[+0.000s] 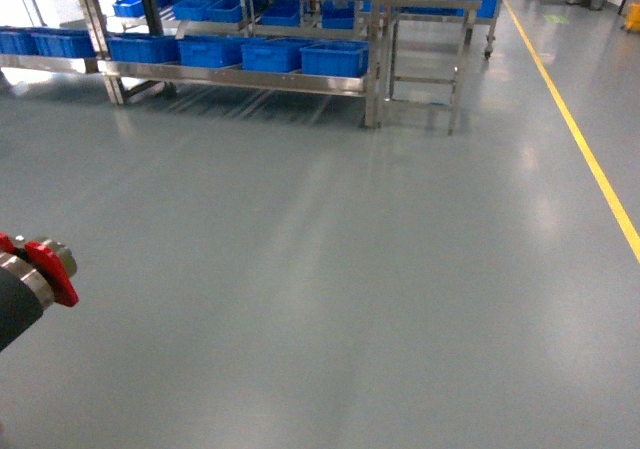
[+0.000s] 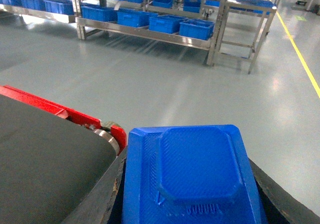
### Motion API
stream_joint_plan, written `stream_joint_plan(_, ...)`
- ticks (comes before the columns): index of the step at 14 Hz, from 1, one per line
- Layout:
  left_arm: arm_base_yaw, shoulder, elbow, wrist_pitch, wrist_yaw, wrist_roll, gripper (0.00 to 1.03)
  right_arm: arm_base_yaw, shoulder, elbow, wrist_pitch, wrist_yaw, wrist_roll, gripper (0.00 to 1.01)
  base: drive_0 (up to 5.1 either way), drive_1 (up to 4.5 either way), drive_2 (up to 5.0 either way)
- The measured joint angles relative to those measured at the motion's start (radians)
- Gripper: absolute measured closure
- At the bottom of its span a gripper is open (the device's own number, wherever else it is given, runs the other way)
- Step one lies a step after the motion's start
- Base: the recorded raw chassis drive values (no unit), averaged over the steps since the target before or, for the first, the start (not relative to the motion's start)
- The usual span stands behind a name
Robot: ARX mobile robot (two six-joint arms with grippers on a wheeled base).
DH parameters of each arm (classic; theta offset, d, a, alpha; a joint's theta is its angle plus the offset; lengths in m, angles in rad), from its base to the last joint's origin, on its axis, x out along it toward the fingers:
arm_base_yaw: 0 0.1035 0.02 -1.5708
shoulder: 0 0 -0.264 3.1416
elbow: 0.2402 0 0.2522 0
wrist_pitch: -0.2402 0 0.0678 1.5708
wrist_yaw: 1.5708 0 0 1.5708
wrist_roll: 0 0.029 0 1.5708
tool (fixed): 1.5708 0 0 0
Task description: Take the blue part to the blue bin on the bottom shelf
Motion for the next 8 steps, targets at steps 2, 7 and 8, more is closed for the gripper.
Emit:
stream_joint_plan(2,0.0,0.0,0.0,0.0,0.0,0.0,0.59,0.0,0.0,0.0,0.0,0.0,0.0,0.03,-1.5,-1.52,-1.5)
stream_joint_plan(7,0.0,0.0,0.0,0.0,0.0,0.0,0.59,0.0,0.0,0.0,0.0,0.0,0.0,0.03,-1.6,-1.59,-1.6)
stream_joint_plan(8,0.0,0.0,0.0,0.0,0.0,0.0,0.59,0.0,0.0,0.0,0.0,0.0,0.0,0.03,-1.6,-1.6,-1.6)
